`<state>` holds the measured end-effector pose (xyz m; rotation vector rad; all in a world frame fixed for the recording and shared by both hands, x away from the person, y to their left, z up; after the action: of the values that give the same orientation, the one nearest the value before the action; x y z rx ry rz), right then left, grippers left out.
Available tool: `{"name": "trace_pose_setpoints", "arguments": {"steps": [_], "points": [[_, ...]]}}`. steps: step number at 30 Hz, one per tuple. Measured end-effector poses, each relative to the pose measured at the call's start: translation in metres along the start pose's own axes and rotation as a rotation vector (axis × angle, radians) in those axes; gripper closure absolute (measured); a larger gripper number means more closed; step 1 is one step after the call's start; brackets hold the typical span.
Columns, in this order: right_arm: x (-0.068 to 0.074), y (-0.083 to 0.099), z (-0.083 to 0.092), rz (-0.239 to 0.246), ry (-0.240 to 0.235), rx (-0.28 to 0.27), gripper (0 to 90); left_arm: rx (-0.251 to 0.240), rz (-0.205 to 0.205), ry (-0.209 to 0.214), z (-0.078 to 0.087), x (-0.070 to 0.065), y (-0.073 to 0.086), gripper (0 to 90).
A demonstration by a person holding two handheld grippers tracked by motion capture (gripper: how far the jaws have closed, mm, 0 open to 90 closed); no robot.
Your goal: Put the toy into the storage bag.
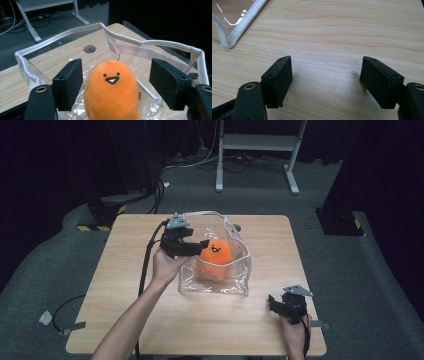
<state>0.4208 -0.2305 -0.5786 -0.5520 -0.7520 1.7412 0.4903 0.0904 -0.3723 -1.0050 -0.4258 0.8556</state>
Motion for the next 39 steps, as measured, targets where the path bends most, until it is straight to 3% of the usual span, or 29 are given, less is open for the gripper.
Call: {"name": "trace_pose_setpoints", "arguments": {"steps": [23, 39], "points": [[0.000, 0.000, 0.000, -0.001, 0.001, 0.000, 25.7, -0.045, 0.099, 0.000, 0.023, 0.023, 0.007, 26.1], [0.000, 0.000, 0.000, 0.000, 0.000, 0.000, 25.6, -0.070, 0.116, -0.037, 0.038, 0.037, 0.011, 25.9]]}}
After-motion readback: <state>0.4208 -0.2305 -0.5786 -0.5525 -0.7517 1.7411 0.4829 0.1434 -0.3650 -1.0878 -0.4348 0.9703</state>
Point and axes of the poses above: each handheld gripper's, and its own axes: z roughly backward along the jaws, y roughly out of its underside, x roughly to its left, the point moved 8 cm from there along -z, roughly forward along the jaws, and after that the axes turned 2 degrees about -y, right-handed, at the moved point
